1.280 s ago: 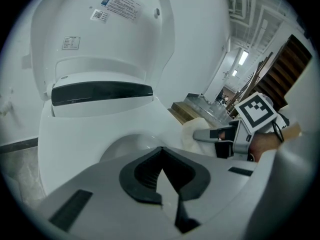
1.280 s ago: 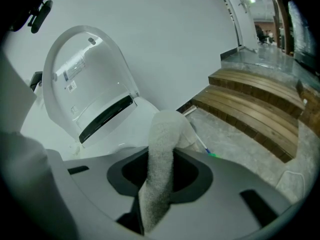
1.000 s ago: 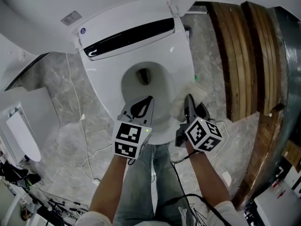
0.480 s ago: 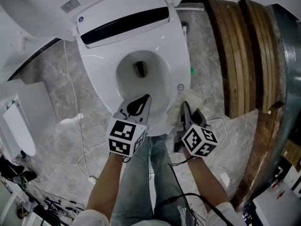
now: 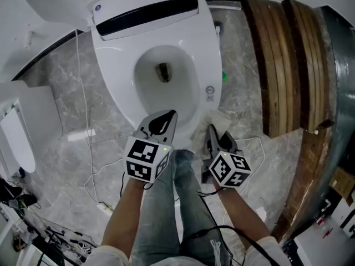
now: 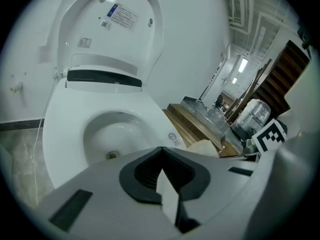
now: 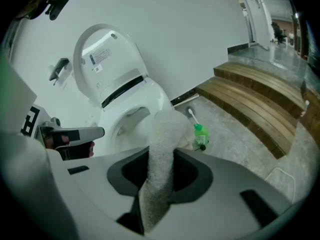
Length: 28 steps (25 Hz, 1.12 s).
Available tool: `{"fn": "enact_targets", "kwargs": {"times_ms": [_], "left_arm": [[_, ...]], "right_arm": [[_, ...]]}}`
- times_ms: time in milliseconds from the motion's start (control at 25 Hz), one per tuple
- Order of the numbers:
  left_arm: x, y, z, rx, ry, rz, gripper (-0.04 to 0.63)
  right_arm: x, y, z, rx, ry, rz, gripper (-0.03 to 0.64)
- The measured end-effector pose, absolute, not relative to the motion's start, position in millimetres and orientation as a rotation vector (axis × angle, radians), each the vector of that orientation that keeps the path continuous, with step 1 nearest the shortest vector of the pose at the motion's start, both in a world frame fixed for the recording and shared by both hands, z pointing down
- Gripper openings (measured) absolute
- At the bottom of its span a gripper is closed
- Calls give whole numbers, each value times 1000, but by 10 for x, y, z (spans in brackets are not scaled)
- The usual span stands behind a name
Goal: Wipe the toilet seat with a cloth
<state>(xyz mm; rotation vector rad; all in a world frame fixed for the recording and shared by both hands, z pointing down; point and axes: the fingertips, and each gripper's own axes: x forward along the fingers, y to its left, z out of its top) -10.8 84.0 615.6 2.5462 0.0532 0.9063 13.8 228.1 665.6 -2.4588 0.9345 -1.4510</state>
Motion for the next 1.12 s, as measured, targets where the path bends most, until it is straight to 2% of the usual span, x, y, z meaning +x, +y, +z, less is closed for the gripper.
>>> {"fn": "enact_targets", "kwargs": {"times_ms": [600,1120], "left_arm": [[-458,853,6184,2515,-59,863,11],[-1017,434,6097,2473,-281,822,11]], "right_arm": [[-377,2191,6719,-2440,1235,-1511,100],[-846,1717,6741,-2343,1428,-1591,100]]}}
